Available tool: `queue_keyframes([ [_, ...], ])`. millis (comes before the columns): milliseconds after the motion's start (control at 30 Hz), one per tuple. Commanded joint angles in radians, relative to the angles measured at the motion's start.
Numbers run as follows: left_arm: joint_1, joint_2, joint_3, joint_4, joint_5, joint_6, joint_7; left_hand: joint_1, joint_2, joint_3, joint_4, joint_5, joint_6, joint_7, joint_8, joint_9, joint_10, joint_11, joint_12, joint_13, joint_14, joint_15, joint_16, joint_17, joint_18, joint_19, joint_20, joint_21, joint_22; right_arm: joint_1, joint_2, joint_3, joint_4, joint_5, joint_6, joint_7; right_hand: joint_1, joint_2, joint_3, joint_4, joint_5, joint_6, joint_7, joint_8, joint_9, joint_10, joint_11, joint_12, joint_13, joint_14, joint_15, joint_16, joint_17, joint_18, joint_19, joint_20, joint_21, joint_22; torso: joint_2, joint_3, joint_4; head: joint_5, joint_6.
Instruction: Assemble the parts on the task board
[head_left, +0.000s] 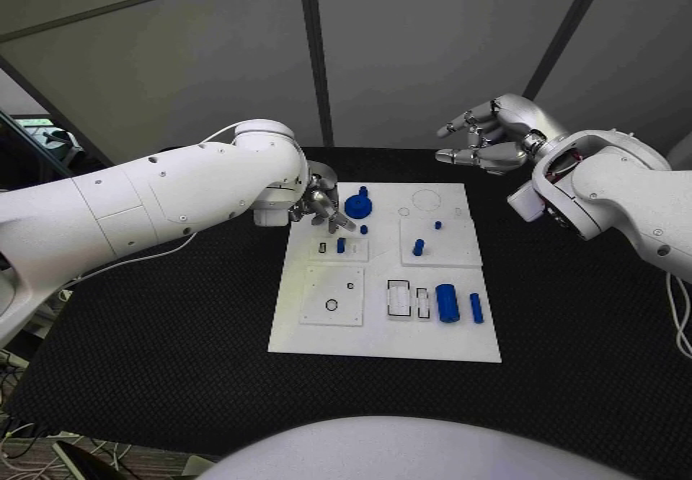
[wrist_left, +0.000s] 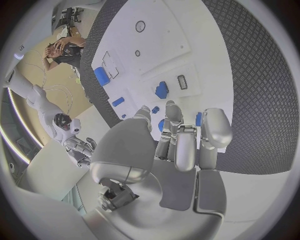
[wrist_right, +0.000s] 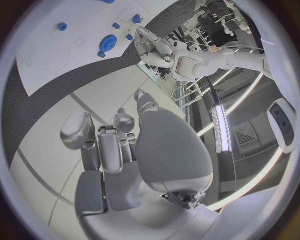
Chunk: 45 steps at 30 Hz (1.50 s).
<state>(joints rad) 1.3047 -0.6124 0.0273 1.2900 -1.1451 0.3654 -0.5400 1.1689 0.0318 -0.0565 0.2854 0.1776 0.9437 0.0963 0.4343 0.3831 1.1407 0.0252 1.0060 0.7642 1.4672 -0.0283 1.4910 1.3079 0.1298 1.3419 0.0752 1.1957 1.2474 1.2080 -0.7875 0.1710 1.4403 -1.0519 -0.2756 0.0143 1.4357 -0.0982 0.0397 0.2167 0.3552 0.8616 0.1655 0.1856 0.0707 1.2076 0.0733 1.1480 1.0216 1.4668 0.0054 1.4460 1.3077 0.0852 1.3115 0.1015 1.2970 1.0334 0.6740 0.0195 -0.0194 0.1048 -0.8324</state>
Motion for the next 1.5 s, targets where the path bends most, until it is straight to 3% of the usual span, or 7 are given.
queue_keyframes([
  [33, 0.001, 0.009, 0.000, -0.008, -0.019, 0.028, -0.001, 0.002, 0.004, -0.005, 0.002, 0.002, 0.009, -0.001, -0.003, -0.002, 0.008, -0.002, 0.007, 0.002, 0.065, -0.009, 0.004, 0.149, -0.037, 0.010, 0.000, 0.009, 0.003, 0.002, 0.001, 0.001, 0.000, -0.001, 0.006, 0.003, -0.004, 0.008, 0.002, 0.003, 0.006, 0.004, -0.002, 0.004, -0.002, -0.004, 0.000, -0.003, 0.001, 0.047, -0.009, -0.006, 0.032, 0.019, -0.006, 0.001, -0.006, 0.000, 0.000, 0.0004, 0.0002, -0.001, 0.000],
  [767, -0.007, 0.058, -0.011, -0.082, -0.020, 0.103, -0.009, 0.004, 0.012, -0.004, -0.001, 0.002, 0.021, -0.005, -0.001, -0.002, 0.011, -0.006, 0.010, 0.004, 0.068, -0.012, 0.010, 0.157, -0.038, 0.014, -0.003, 0.015, 0.010, 0.002, 0.004, 0.001, 0.002, -0.001, 0.010, 0.003, -0.003, 0.009, 0.003, 0.003, 0.009, 0.004, -0.003, 0.004, -0.002, -0.003, 0.000, -0.002, 0.002, 0.047, -0.010, -0.006, 0.032, 0.019, -0.006, 0.001, -0.007, 0.000, 0.000, 0.0003, 0.0002, -0.003, -0.006],
  [1500, -0.012, 0.076, -0.012, -0.090, 0.005, 0.109, -0.009, 0.035, 0.026, 0.012, -0.016, 0.001, 0.037, -0.013, 0.005, 0.001, 0.018, -0.013, 0.016, 0.010, 0.070, -0.018, 0.014, 0.163, -0.039, 0.016, -0.008, 0.021, 0.020, 0.002, 0.006, 0.001, 0.002, -0.001, 0.012, 0.002, -0.001, 0.011, 0.006, 0.004, 0.016, 0.004, -0.003, 0.005, -0.002, -0.002, 0.000, -0.001, 0.003, 0.048, -0.010, -0.005, 0.033, 0.019, -0.005, 0.000, -0.007, 0.000, 0.000, 0.0002, 0.0015, -0.004, -0.009],
])
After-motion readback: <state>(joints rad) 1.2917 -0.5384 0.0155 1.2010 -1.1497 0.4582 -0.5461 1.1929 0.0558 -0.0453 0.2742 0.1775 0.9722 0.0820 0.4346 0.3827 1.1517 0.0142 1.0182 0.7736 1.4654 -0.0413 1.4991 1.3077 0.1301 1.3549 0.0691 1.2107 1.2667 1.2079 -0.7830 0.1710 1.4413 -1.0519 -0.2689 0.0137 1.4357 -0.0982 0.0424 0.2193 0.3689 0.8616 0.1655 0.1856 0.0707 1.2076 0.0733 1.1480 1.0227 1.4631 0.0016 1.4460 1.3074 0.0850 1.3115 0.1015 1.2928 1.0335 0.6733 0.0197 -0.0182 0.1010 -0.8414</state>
